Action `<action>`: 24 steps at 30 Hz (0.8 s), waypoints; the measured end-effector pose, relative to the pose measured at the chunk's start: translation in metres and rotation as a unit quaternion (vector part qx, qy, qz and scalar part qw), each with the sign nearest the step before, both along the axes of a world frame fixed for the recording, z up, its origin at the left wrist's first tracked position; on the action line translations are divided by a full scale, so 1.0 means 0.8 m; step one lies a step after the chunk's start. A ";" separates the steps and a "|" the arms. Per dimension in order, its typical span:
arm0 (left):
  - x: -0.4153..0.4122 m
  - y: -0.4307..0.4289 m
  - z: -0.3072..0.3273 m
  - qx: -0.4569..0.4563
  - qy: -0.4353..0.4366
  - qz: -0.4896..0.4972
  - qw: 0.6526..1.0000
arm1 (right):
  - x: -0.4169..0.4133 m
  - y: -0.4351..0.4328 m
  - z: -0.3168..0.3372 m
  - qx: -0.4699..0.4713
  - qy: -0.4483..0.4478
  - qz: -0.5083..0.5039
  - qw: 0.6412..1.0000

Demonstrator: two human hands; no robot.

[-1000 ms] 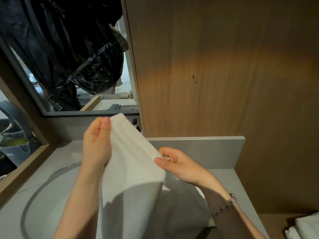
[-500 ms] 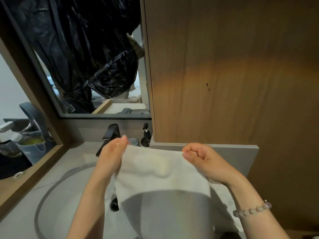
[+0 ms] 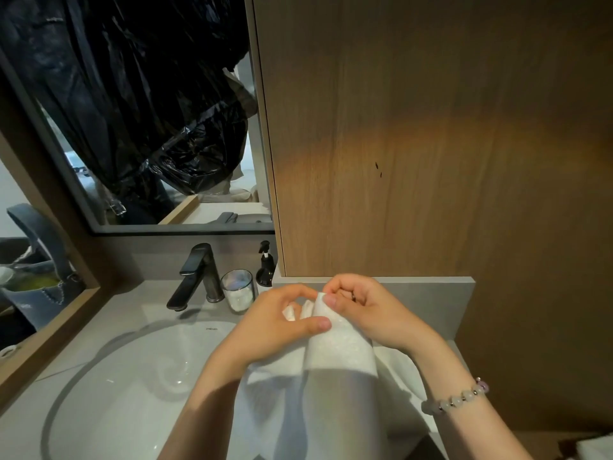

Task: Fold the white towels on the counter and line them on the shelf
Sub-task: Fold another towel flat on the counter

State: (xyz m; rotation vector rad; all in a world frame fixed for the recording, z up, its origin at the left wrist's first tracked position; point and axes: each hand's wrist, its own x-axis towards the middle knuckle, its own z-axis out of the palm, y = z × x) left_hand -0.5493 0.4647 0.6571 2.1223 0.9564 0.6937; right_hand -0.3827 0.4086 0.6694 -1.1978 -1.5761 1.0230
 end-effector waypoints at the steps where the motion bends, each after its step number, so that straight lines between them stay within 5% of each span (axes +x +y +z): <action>1: 0.001 0.000 -0.001 -0.009 -0.010 0.008 1.000 | -0.001 -0.001 0.001 -0.002 -0.003 0.004 1.000; 12: -0.020 0.007 -0.012 -0.009 -0.038 -0.040 0.998 | 0.010 0.001 -0.018 -0.105 -0.047 0.019 0.993; 18: -0.087 0.028 -0.005 0.021 -0.109 0.107 0.988 | 0.031 -0.006 -0.024 -0.125 -0.034 -0.004 0.992; 24: -0.150 0.043 -0.018 0.008 -0.036 0.264 0.964 | 0.056 -0.013 -0.018 -0.120 -0.010 -0.055 0.991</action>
